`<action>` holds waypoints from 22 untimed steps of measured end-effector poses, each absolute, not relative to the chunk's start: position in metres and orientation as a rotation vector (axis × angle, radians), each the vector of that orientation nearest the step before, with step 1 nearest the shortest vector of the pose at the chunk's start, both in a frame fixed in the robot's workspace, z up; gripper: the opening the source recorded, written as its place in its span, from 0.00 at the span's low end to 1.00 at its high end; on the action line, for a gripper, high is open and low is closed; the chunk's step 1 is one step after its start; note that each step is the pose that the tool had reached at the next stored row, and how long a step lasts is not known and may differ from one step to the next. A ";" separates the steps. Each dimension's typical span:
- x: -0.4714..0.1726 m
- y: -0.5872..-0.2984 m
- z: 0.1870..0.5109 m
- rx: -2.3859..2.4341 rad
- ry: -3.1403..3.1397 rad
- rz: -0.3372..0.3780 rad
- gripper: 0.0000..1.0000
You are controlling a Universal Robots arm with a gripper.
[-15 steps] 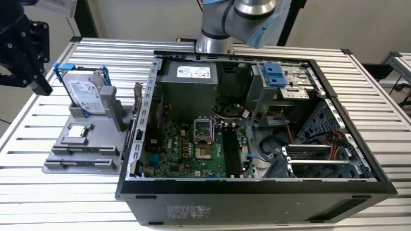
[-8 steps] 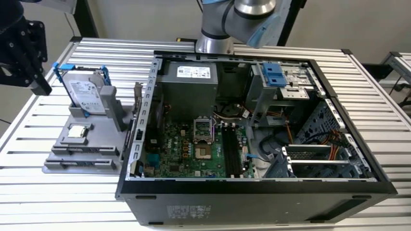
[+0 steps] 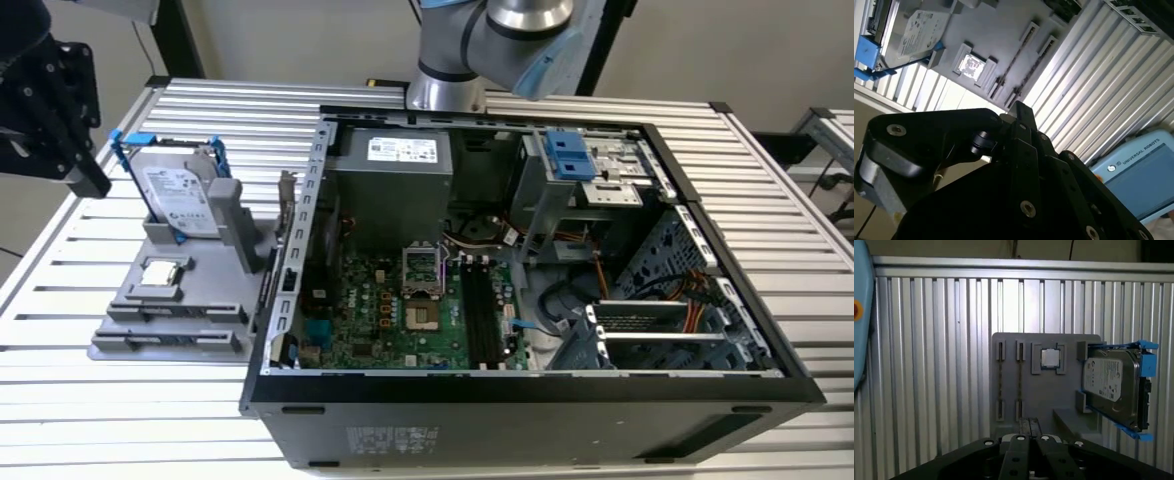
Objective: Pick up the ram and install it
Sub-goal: 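Pick up the ram and move it above insertion slot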
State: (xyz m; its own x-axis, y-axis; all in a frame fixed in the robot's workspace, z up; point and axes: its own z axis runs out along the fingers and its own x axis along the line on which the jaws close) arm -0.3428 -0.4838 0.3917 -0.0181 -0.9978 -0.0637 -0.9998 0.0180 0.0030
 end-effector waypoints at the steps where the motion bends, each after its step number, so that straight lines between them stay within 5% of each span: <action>1: -0.343 -0.484 0.392 -2.170 2.210 0.072 0.00; 22: -0.343 -0.482 0.391 -2.205 2.161 0.057 0.00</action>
